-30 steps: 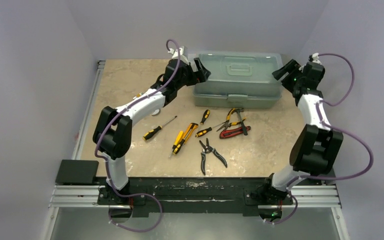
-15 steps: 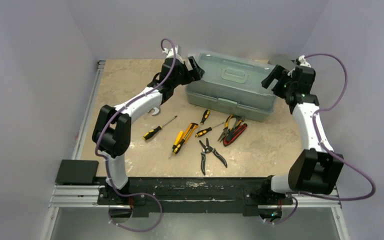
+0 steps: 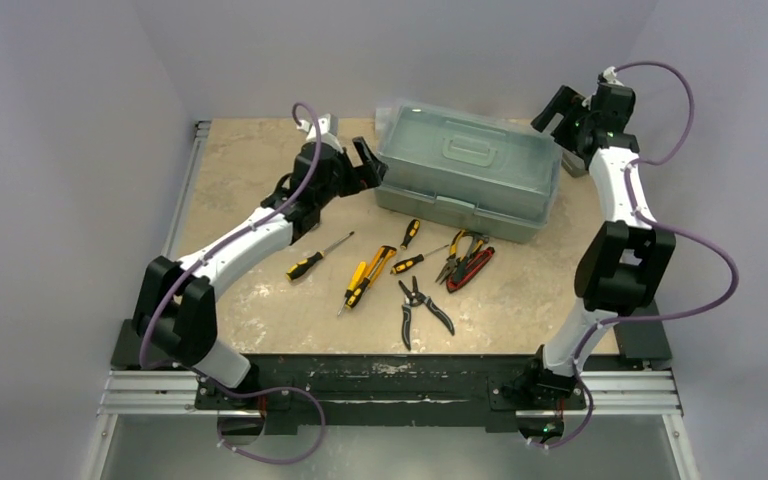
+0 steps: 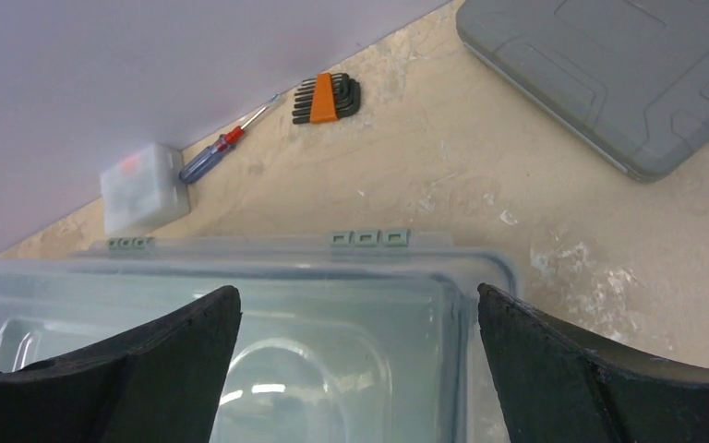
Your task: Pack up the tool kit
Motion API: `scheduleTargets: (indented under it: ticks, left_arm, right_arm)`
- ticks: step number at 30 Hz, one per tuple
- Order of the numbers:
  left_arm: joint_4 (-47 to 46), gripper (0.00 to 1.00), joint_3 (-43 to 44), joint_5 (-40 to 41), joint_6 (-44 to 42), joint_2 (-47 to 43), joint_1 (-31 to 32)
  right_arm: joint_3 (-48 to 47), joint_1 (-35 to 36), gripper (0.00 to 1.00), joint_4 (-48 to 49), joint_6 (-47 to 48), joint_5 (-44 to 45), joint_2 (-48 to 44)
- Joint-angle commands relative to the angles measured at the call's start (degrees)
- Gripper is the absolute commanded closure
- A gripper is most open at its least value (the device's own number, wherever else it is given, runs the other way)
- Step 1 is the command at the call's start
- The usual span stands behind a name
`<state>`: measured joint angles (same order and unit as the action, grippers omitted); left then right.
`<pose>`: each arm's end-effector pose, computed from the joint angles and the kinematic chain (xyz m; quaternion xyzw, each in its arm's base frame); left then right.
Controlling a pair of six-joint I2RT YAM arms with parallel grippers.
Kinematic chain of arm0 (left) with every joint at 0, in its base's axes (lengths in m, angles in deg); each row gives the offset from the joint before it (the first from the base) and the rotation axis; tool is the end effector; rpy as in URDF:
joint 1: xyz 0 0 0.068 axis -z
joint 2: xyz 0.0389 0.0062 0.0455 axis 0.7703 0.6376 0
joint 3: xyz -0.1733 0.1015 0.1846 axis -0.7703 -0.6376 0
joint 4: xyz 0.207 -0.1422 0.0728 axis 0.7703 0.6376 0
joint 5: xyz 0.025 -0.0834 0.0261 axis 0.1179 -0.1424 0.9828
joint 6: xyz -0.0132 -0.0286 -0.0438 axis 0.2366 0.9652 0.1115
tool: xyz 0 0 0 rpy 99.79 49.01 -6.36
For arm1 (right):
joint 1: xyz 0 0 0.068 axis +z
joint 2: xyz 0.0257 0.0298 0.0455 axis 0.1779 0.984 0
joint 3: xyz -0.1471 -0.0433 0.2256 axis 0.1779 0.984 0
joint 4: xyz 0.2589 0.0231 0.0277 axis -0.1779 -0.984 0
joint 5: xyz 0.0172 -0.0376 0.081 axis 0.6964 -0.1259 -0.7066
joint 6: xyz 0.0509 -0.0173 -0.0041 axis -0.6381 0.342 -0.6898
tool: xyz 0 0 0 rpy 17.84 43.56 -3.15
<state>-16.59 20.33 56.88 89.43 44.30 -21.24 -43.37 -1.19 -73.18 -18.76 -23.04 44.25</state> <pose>0.3229 -0.1772 0.3118 -0.0990 0.8029 -0.3116 0.4986 0.4184 -0.0783 0.3417 0.2187 0.8312 0.1312 0.4940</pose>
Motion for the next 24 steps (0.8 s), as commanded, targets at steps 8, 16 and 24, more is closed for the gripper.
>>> scheduleTargets:
  ticks: [8, 16, 24]
  left_arm:
    - [-3.9, 0.06, 3.9, -3.7, -3.3, 11.0, 0.8]
    - [-7.8, 0.04, 8.3, -10.6, -13.0, 16.2, -1.4]
    - [-20.5, 0.11, 11.5, -21.4, -13.1, 25.0, 0.2]
  right_arm:
    - [-11.9, 0.6, 0.01, -5.3, 3.3, -9.6, 11.0]
    - [9.7, -2.7, 0.02, 0.5, 1.7, -9.9, -0.2]
    - [23.8, -4.4, 0.03, 3.7, 1.4, -7.7, -16.1]
